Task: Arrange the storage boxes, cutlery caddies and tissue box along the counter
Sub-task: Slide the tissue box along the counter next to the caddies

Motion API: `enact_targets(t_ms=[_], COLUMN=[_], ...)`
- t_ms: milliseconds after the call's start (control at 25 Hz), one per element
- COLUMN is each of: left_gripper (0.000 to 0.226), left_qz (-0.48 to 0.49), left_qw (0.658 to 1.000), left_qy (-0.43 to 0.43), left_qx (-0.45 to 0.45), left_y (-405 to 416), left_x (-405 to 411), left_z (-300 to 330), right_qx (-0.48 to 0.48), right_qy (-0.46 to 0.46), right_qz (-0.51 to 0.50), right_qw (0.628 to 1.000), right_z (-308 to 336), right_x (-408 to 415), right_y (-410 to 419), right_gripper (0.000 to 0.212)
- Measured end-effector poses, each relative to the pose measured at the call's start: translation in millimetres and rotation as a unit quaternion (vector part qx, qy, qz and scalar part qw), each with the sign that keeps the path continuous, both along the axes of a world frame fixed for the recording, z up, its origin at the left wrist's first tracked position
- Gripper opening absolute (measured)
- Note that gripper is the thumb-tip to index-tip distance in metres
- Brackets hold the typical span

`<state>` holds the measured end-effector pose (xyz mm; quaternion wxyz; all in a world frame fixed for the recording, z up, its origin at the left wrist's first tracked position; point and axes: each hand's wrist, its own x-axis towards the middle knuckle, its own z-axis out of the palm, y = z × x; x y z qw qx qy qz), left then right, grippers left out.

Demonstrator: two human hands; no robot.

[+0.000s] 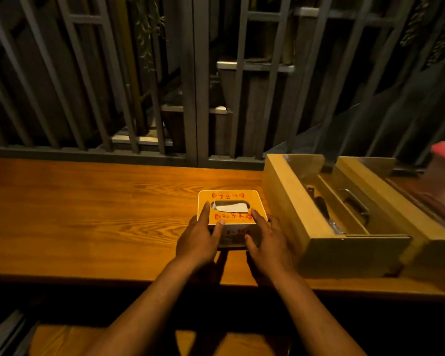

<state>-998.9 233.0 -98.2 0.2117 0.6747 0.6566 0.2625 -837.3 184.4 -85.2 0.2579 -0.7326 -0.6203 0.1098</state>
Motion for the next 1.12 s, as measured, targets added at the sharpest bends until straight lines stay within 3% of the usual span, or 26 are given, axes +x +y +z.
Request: enact_targets(t_ms=[120, 280, 440, 680, 920, 1120], left_gripper=[0.058, 0.054, 0.051, 0.056, 0.077, 0.082], left_qz=[0.024, -0.001, -0.026, -0.046, -0.029, -0.042], left_qw=[0.994, 0.971, 0.953, 0.952, 0.955, 0.952], left_qy=[0.078, 0.206, 0.272, 0.280, 0.273, 0.285], left_qx=[0.079, 0.122, 0.131, 0.118, 0.109, 0.102], left_y=[-19.6, -18.5, 15.3, 108.4, 193.9, 227.2], left_x=[10.4, 6.0, 7.5, 27.0, 31.6, 36.7], left_z=[7.1, 11.7, 23.1, 37.6, 23.0, 20.8], right_qx=[0.028, 0.065, 0.025, -0.070, -0.113, -0.120], right_qy=[-0.094, -0.081, -0.117, -0.167, -0.199, -0.241], right_qz=[0.016, 0.025, 0.008, -0.009, 0.004, 0.005], right_qw=[0.995, 0.994, 0.993, 0.983, 0.974, 0.963], right_z=[4.2, 5.9, 9.2, 31.0, 29.6, 23.2], right_x=[13.9, 18.0, 12.4, 21.2, 21.7, 26.8], right_y=[-2.6, 12.8, 47.4, 131.3, 216.7, 250.1], right_gripper=[0.062, 0.060, 0.059, 0.071, 0.093, 0.097])
